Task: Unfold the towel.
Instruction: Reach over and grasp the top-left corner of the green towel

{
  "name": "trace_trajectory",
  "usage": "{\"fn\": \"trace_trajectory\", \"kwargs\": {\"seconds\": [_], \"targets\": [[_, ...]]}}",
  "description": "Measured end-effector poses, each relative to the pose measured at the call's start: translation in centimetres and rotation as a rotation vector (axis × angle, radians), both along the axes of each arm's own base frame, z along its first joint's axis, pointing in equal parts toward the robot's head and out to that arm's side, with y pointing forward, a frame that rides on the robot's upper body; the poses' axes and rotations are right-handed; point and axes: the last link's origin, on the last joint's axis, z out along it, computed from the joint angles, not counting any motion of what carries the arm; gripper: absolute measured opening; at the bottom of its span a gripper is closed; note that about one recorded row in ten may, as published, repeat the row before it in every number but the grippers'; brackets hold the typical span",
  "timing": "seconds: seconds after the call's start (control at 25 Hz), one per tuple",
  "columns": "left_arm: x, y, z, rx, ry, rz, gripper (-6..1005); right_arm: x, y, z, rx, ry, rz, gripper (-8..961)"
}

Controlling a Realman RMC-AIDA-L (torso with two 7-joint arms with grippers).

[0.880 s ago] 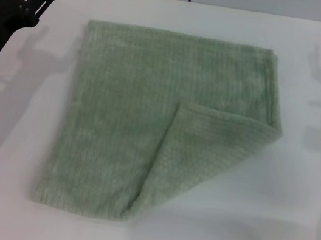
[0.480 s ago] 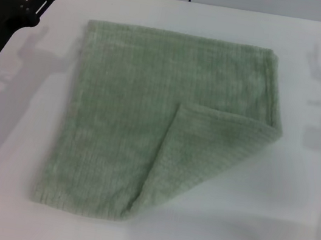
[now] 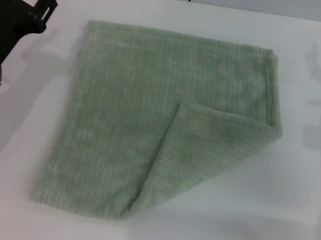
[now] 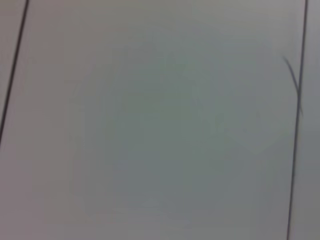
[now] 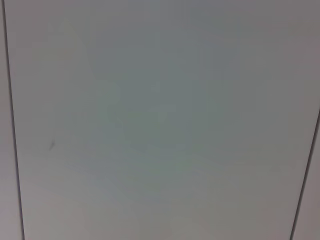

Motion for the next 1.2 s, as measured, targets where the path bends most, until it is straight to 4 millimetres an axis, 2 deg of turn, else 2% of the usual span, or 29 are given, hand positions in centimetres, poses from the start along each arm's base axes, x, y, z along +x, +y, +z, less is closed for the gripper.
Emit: {"fn": "trace_trajectory", "kwargs": {"seconds": [0.36, 0.44, 0.56, 0.6, 0.96, 1.2], "targets": [[1.1, 1.3, -2.9, -0.147, 0.088, 0.011, 364, 0.0, 0.0, -0.1, -0.007, 0.009, 0.004, 815], [1.4, 2.3, -4.2, -0.219, 0.131, 0.049, 291, 0.0, 0.0, -0.2, -0.015, 0.013, 0.0, 815], [1.6, 2.6, -4.5, -0.241, 0.141, 0.063, 176, 0.0, 0.2, -0.3, -0.029, 0.014, -0.004, 815], [1.6, 3.3, -5.2, -0.285, 0.16, 0.101, 137, -0.1, 0.3, -0.4, -0.037, 0.014, -0.004, 815], [1.9, 4.1, -6.4, -0.357, 0.212, 0.152, -2, -0.4, 0.8, -0.6, -0.055, 0.007, 0.0, 816], [2.3, 4.3, -7.4, -0.405, 0.27, 0.157, -2, -0.5, 1.5, -0.7, -0.081, 0.009, -0.012, 816]]}}
